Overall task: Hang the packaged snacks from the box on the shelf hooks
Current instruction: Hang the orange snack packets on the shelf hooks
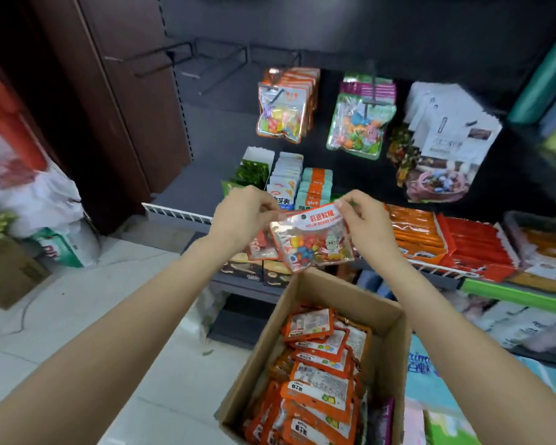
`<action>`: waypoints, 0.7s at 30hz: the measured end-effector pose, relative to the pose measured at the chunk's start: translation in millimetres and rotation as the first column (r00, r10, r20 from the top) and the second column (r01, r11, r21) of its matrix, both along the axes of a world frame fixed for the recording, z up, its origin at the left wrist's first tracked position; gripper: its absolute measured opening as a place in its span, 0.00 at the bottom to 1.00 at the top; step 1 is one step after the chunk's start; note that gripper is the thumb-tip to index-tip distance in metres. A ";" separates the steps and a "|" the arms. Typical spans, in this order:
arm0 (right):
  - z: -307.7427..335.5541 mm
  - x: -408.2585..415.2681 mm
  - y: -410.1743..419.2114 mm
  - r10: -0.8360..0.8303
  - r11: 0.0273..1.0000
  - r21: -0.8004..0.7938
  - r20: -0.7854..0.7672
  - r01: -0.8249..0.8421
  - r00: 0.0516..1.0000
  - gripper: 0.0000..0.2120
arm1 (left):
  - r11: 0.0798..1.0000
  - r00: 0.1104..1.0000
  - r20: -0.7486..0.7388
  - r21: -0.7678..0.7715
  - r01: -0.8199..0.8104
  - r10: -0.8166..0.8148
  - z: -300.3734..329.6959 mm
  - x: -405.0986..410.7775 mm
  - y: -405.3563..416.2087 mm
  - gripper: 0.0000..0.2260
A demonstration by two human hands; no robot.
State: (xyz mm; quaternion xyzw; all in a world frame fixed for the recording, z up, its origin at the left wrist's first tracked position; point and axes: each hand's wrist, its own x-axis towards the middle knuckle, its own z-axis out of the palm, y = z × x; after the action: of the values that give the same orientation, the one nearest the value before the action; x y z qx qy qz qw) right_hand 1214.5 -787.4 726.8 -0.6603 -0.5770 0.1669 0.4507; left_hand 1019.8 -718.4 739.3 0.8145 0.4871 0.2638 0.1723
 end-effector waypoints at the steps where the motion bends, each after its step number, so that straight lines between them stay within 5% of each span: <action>1: 9.0 -7.7 7.1 -0.005 1.000 0.031 -0.017 0.005 1.000 0.08 | 1.000 1.000 0.005 0.009 0.008 -0.008 8.5 -6.5 6.0 0.03; 7: 49.7 -61.9 58.4 0.062 0.984 0.175 -0.109 -0.043 0.992 0.02 | 0.993 0.999 0.026 0.112 -0.022 0.019 50.8 -57.9 59.1 0.03; 10: 57.2 -95.8 90.6 0.117 0.977 0.185 -0.031 -0.109 0.993 0.16 | 0.990 0.998 0.055 0.134 -0.049 0.042 63.7 -90.2 96.9 0.03; 16: 59.4 -151.5 165.1 0.031 0.976 0.217 0.006 -0.032 0.999 0.14 | 0.999 0.998 0.066 0.050 -0.004 0.001 74.5 -149.0 171.1 0.04; 21: 62.5 -174.3 209.9 -0.155 0.953 0.258 -0.031 0.158 0.987 0.14 | 0.989 0.993 0.030 0.095 -0.117 0.115 79.1 -181.5 222.0 0.04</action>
State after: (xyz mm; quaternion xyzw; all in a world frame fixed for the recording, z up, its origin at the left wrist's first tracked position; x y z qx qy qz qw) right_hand 1040.2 -577.5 789.3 -0.6383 -0.5374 0.0570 0.5481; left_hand 838.3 -496.4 818.4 0.7888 0.5183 0.3067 0.1230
